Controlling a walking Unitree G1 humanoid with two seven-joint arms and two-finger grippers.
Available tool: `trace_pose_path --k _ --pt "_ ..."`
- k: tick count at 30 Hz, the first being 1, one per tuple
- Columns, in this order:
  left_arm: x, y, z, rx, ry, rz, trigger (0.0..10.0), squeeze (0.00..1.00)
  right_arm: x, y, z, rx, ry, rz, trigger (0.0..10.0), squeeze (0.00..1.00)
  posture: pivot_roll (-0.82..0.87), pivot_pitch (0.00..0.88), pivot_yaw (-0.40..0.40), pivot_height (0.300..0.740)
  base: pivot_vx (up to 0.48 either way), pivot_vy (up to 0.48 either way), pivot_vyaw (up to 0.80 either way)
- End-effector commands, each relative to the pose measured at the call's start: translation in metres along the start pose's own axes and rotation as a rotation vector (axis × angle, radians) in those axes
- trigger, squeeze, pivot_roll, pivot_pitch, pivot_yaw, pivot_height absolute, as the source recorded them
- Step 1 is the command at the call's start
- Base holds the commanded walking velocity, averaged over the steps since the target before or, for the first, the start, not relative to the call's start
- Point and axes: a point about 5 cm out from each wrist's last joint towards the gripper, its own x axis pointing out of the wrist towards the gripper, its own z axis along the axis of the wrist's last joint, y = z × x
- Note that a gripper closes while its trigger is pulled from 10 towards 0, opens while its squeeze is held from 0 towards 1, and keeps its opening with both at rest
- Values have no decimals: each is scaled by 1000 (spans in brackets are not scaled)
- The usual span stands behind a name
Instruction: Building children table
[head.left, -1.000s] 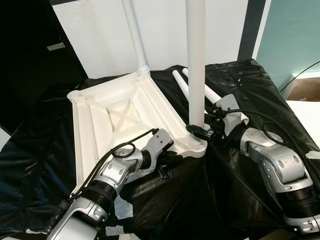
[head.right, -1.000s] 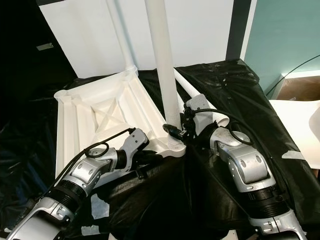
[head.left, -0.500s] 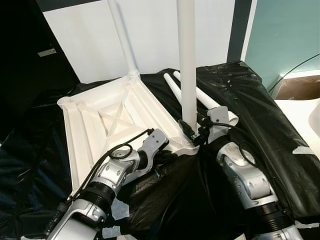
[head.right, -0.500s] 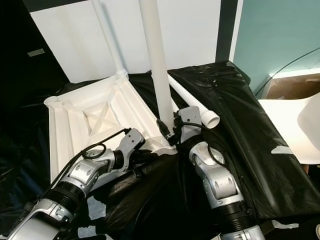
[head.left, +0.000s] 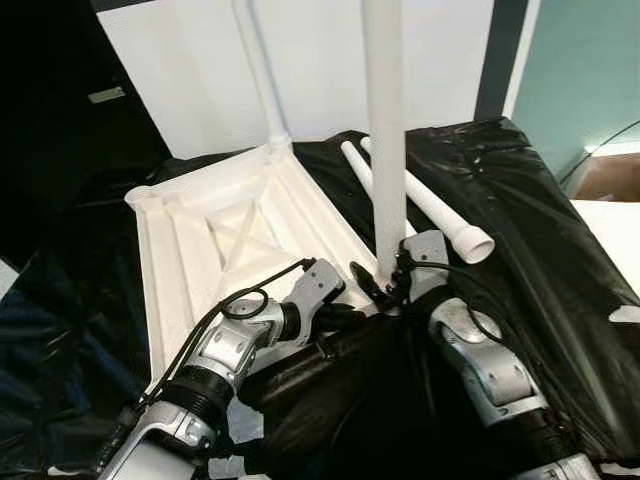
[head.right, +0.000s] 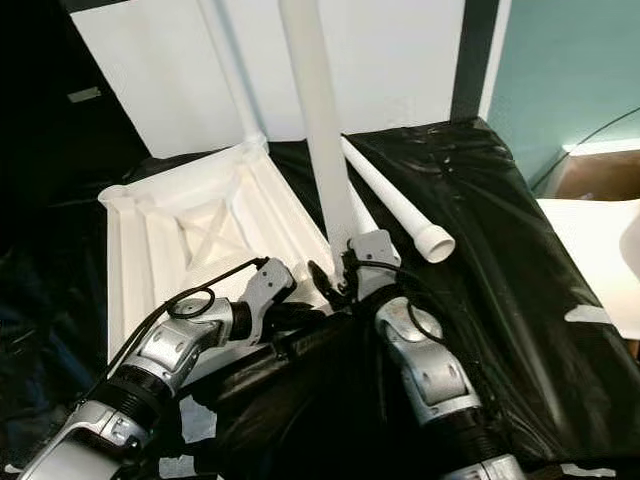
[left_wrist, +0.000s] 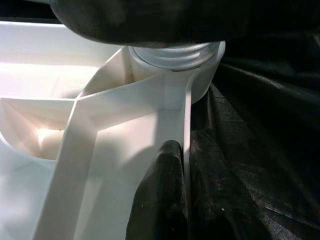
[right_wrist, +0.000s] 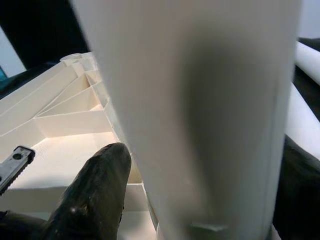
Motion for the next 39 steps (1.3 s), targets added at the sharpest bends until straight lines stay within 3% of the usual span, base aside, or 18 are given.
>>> trace_pose_path --k 1,2,5,6,7,9,10,13,14,23,26,27,28,29,30,31,33,39 --pt "6 -8 -26 -96 58 8 10000 0 -2 0 5 -65 -40 90 10000 0 -56 0 98 740 0 0 0" --pt "6 -8 -26 -96 58 8 10000 0 -2 0 5 -65 -40 90 10000 0 -56 0 98 740 0 0 0" --pt "8 -9 -26 -91 61 -3 10000 0 -7 -27 6 -121 -14 187 10000 0 -69 0 106 740 0 0 0" --pt "8 -9 -26 -91 61 -3 10000 0 -7 -27 6 -121 -14 187 10000 0 -69 0 106 740 0 0 0" --pt "9 -9 -25 -87 63 -5 10000 0 -8 -39 3 -124 29 224 10000 0 -70 0 108 740 0 0 0" --pt "9 -8 -24 -85 64 -5 10000 0 -9 -45 1 -111 61 254 9608 0 -69 0 110 740 0 0 0" --pt "9 -7 -24 -83 64 -6 10000 0 -9 -46 -2 -107 83 272 4039 0 -68 0 111 740 0 0 0" --pt "9 -7 -24 -81 64 -6 10000 0 -9 -47 -3 -107 98 286 4039 0 -67 0 112 740 0 0 0" --pt "8 -7 -23 -80 64 -6 10000 0 -8 -48 -4 -111 106 298 0 0 -64 0 113 740 0 0 0" --pt "6 -4 -23 -75 66 -1 10000 0 -7 -50 -10 -126 117 352 0 0 -57 0 114 740 0 0 0" --pt "5 -4 -24 -76 67 -3 10000 0 -8 -50 -16 -61 142 328 0 0 -57 0 114 740 0 0 0" --pt "4 -5 -24 -82 64 -12 5294 0 -7 -43 -18 -22 131 281 0 0 -57 0 114 740 0 0 0" --pt "4 -5 -24 -82 64 -12 5294 0 -7 -43 -18 -22 131 281 0 0 -57 0 114 740 0 0 0" --pt "4 -6 -23 -88 60 -21 667 0 -6 -34 -21 22 93 172 0 0 -52 0 115 740 0 0 0" --pt "4 -7 -23 -93 56 -38 0 0 -7 -23 -21 68 37 52 0 0 -55 0 117 740 0 0 0" --pt "4 -7 -23 -93 56 -38 0 0 -7 -23 -21 68 37 52 0 0 -55 0 117 740 0 0 0" --pt "4 -10 -23 -94 53 -62 0 0 -10 -11 -21 142 -23 -92 0 0 -55 0 117 740 0 0 0" --pt "4 -11 -23 -94 57 -82 0 0 -11 -4 -18 135 -85 -151 0 0 -57 0 125 740 0 0 0"
